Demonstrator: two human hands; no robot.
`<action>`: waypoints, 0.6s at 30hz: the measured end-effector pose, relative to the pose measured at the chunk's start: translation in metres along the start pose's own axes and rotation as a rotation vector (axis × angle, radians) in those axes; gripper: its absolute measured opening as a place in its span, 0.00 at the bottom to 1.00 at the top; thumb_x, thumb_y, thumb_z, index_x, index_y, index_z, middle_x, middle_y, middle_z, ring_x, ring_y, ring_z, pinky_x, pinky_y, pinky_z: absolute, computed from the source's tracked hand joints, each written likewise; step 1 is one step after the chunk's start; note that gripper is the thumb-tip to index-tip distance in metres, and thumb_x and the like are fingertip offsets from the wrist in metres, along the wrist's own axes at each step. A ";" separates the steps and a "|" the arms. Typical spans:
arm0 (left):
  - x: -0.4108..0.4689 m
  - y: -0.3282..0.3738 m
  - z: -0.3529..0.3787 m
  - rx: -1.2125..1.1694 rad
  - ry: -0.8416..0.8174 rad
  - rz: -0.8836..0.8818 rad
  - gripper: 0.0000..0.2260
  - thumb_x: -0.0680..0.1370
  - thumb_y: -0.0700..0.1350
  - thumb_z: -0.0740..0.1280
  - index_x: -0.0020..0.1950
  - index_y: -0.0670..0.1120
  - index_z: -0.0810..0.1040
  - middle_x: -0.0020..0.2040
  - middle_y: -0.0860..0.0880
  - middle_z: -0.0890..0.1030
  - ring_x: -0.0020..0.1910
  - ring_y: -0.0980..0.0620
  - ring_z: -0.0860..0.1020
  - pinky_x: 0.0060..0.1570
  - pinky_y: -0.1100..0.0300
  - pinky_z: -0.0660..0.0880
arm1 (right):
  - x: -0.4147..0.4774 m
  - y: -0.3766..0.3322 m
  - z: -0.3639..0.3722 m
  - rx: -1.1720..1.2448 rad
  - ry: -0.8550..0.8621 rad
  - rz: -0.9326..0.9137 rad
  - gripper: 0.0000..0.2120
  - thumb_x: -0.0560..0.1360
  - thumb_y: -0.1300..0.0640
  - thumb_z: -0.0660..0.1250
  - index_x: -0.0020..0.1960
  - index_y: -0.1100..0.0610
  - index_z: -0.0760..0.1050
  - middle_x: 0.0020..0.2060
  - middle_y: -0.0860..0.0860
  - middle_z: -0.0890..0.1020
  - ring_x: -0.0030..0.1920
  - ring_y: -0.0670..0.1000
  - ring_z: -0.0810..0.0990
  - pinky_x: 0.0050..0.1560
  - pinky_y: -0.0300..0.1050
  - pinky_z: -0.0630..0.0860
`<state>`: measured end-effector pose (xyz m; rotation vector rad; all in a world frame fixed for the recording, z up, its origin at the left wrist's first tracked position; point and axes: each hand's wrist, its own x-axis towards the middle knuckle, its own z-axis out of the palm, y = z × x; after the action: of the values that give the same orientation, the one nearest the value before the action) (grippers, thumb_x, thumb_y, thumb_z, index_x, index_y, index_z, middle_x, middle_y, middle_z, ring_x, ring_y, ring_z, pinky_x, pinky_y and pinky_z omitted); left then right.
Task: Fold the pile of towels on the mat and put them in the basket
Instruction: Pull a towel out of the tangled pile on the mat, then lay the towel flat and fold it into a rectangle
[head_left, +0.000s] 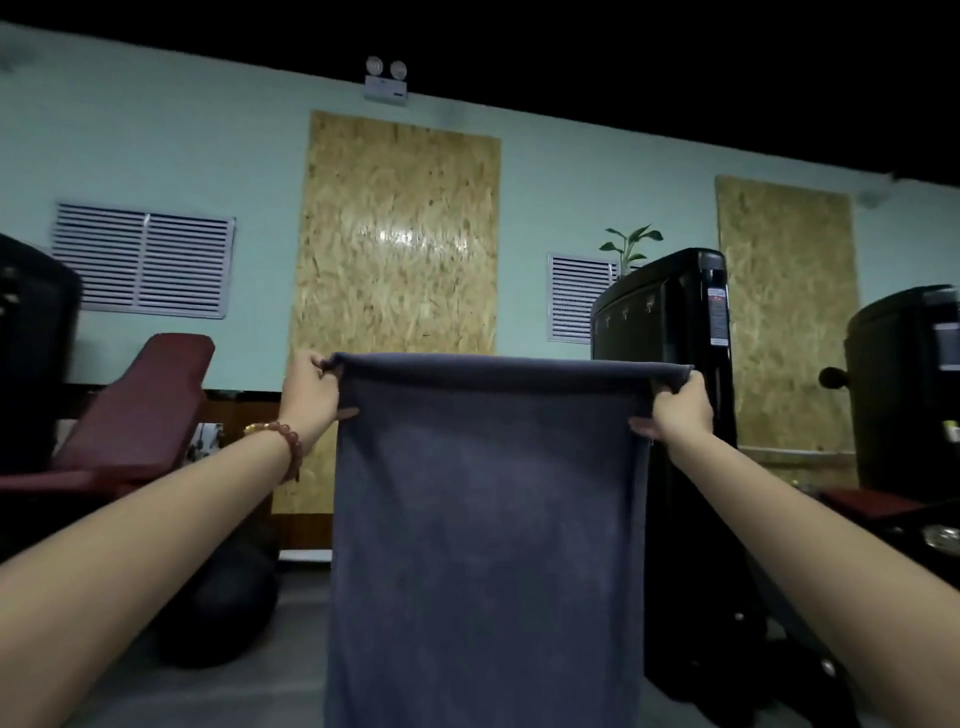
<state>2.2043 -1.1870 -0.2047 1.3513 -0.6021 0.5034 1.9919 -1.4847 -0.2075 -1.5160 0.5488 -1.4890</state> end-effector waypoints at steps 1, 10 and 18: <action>0.003 0.003 0.004 -0.009 0.013 0.005 0.09 0.81 0.37 0.55 0.43 0.47 0.62 0.53 0.45 0.68 0.50 0.46 0.72 0.40 0.49 0.79 | 0.004 -0.005 0.003 0.069 0.005 -0.004 0.11 0.81 0.60 0.56 0.63 0.56 0.65 0.51 0.52 0.72 0.34 0.53 0.78 0.32 0.44 0.80; -0.023 -0.040 0.025 -0.018 -0.093 -0.049 0.03 0.82 0.44 0.55 0.54 0.45 0.63 0.47 0.47 0.72 0.55 0.45 0.72 0.57 0.44 0.74 | 0.004 0.036 0.001 0.048 -0.162 -0.070 0.11 0.79 0.64 0.57 0.61 0.61 0.68 0.53 0.59 0.78 0.52 0.57 0.79 0.55 0.53 0.78; -0.130 -0.168 0.012 0.188 -0.153 -0.144 0.05 0.83 0.44 0.52 0.55 0.44 0.63 0.51 0.41 0.71 0.51 0.46 0.71 0.54 0.50 0.70 | -0.104 0.176 -0.015 -0.111 -0.226 0.134 0.14 0.82 0.55 0.53 0.65 0.58 0.66 0.53 0.53 0.76 0.53 0.53 0.77 0.56 0.50 0.75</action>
<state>2.2151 -1.2237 -0.4144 1.6094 -0.5880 0.3479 2.0083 -1.4888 -0.4114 -1.6737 0.5939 -1.1835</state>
